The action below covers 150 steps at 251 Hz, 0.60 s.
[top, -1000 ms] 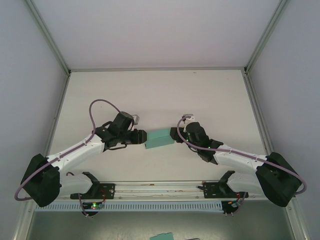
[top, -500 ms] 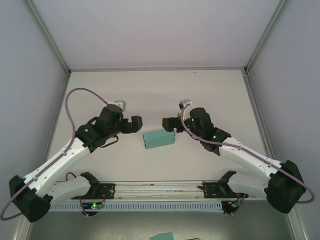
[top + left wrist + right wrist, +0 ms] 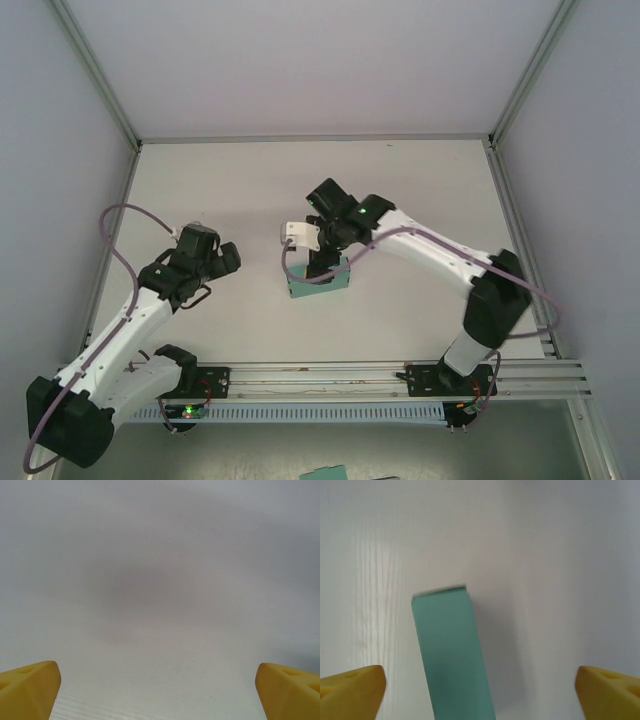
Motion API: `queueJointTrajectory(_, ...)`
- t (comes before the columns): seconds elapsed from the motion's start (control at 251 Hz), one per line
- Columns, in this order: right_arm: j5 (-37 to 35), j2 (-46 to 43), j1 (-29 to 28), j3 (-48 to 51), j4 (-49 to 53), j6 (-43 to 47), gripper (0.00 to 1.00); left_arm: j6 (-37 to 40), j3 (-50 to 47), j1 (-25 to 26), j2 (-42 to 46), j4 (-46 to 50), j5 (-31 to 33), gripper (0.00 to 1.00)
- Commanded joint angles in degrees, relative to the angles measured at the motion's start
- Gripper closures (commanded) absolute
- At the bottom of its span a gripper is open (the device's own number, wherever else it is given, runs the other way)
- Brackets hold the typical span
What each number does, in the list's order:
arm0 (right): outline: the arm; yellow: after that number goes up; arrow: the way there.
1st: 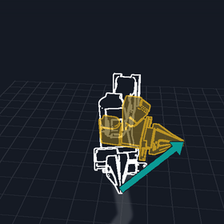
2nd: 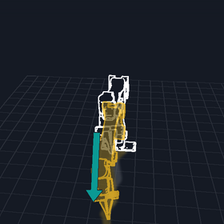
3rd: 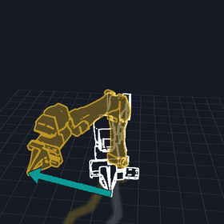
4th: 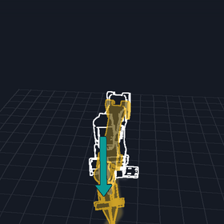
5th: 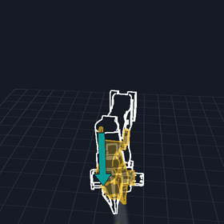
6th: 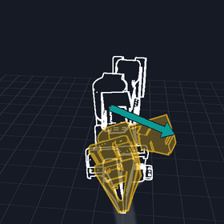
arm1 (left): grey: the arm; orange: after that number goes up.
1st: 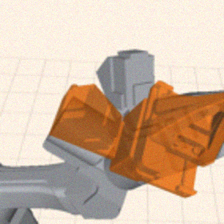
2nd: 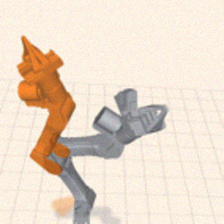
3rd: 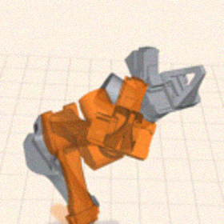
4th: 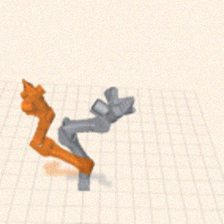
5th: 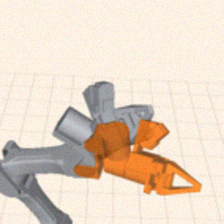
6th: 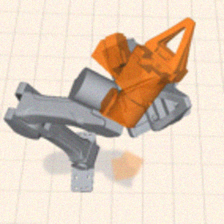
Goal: Assemble paper box
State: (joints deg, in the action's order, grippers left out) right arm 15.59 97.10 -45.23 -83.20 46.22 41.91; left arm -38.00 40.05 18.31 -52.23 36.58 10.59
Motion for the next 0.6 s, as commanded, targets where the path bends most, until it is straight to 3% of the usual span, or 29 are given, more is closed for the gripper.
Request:
queueJointTrajectory(0.0, -3.5, 6.5, -0.4, -5.0, 15.3, 7.4, 0.1, -2.7, -2.3, -0.8, 2.9, -0.6, -0.7, 0.0)
queueJointTrajectory(0.251, -7.5, 13.9, -0.9, -5.3, 11.6, 5.5, 0.16, -3.0, -4.8, -0.9, 5.4, 0.7, -0.5, 0.0)
queueJointTrajectory(0.371, -10.7, 13.9, -1.4, -2.3, 5.0, 2.6, 0.25, -2.9, -5.1, -1.0, 5.8, 0.3, -0.3, 0.0)
queueJointTrajectory(0.515, -14.7, 11.3, -2.5, 2.4, -2.4, 0.4, 0.51, -2.5, -4.8, -0.9, 5.9, 0.4, -0.2, 0.0)
queueJointTrajectory(0.595, -15.8, 9.7, -3.0, 3.6, -3.9, -0.5, 0.53, -2.4, -4.8, -1.0, 6.0, 0.6, -0.3, 0.0)
